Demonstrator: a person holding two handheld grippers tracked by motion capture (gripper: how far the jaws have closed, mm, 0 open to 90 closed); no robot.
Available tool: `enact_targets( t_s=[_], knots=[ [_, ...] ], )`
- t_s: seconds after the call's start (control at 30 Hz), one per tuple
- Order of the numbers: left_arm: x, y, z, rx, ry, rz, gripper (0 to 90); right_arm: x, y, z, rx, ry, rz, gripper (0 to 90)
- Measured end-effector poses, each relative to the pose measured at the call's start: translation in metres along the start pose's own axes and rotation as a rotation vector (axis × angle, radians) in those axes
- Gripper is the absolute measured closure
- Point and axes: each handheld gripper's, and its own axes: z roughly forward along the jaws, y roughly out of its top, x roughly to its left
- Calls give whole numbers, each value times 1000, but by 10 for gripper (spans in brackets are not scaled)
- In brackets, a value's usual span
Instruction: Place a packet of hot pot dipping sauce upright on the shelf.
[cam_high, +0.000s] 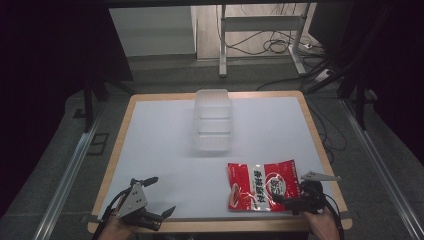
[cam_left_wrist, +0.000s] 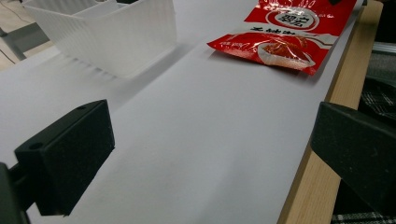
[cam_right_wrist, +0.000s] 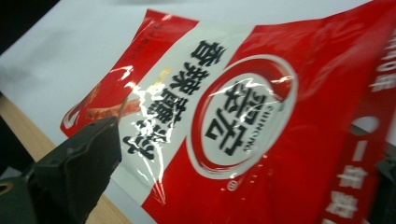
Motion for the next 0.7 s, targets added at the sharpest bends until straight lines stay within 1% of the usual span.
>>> enact_targets(
  t_s=[0.03,0.07,0.1,0.13,0.2,0.27,0.3,0.33,0.37,0.4,0.5,0.53,0.63,0.7],
  knots=[
    [0,0,0,0,0,0,0,0,0,0,0,0,0,22],
    [0,0,0,0,-1,1,0,2,0,3,17,-9,-10,28],
    [0,0,0,0,-1,1,0,2,0,3,17,-9,-10,28],
    [0,0,0,0,0,3,0,3,0,6,33,-9,-13,28],
    [-1,0,0,0,-1,5,0,4,0,7,40,-4,-14,30],
    [-1,0,0,2,-2,8,0,6,0,10,62,-5,-26,31],
    [-1,0,0,2,-2,9,0,7,1,12,73,-11,-36,40],
    [-1,0,0,2,-2,8,0,10,2,12,87,-34,-58,90],
    [-1,0,0,2,-2,9,0,10,2,12,87,-34,-58,90],
    [-1,0,0,2,-2,9,0,12,2,13,93,-41,-64,114],
    [-1,0,0,3,-2,12,0,15,4,15,100,-61,-88,220],
    [-1,0,0,4,-2,13,0,17,5,15,105,-71,-90,268],
    [-1,0,0,5,-3,16,0,20,7,14,114,-83,-119,475],
    [-2,0,1,1,-4,12,0,23,9,14,121,-97,-132,587]
  ],
)
